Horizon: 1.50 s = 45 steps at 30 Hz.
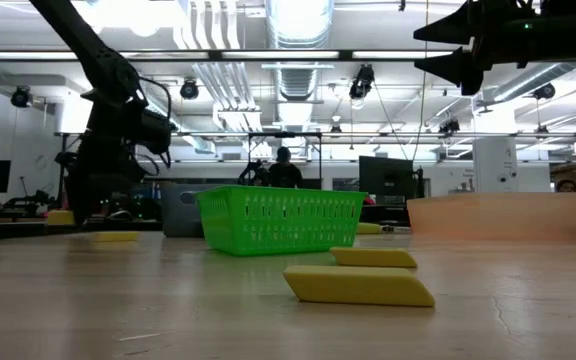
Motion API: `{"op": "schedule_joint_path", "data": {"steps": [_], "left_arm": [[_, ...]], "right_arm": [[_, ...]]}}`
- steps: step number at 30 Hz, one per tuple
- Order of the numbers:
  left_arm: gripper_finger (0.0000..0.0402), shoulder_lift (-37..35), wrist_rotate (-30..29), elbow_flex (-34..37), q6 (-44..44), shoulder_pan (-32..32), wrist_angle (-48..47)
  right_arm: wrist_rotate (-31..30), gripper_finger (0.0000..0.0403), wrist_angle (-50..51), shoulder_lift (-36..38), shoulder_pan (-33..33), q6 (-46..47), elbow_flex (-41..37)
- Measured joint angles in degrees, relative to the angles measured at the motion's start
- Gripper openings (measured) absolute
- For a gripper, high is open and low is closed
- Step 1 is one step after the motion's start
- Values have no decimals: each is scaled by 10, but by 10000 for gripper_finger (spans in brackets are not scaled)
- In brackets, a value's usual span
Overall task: Pick & Place School Supplies
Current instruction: Put the yellow eraser into the green bin
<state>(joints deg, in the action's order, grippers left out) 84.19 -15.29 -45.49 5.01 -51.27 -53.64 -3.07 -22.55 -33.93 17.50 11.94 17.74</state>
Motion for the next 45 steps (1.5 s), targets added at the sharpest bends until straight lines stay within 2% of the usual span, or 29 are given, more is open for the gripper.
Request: {"op": "schedule_joint_path", "data": {"steps": [6, 14, 21, 23, 29, 35, 41, 45], "left_arm": [[47, -32, 11, -40, 7, 1, -30], [48, -100, 31, -102, 85, 3, -59], [48, -165, 121, -146, 141, 21, -60], [48, -180, 131, -156, 158, 36, -59], [48, -218, 132, -184, 208, 116, -32], [48, -231, 111, -191, 300, 231, 27], [48, -212, 110, -188, 320, 328, 76], [48, -190, 135, -179, 329, 371, 143]], "right_arm": [[0, 327, 0, 0, 0, 0, 0], [0, 327, 0, 0, 0, 0, 0], [0, 327, 0, 0, 0, 0, 0], [0, 327, 0, 0, 0, 0, 0], [0, 327, 0, 0, 0, 0, 0], [0, 327, 0, 0, 0, 0, 0], [0, 327, 0, 0, 0, 0, 0], [0, 327, 0, 0, 0, 0, 0]]}}
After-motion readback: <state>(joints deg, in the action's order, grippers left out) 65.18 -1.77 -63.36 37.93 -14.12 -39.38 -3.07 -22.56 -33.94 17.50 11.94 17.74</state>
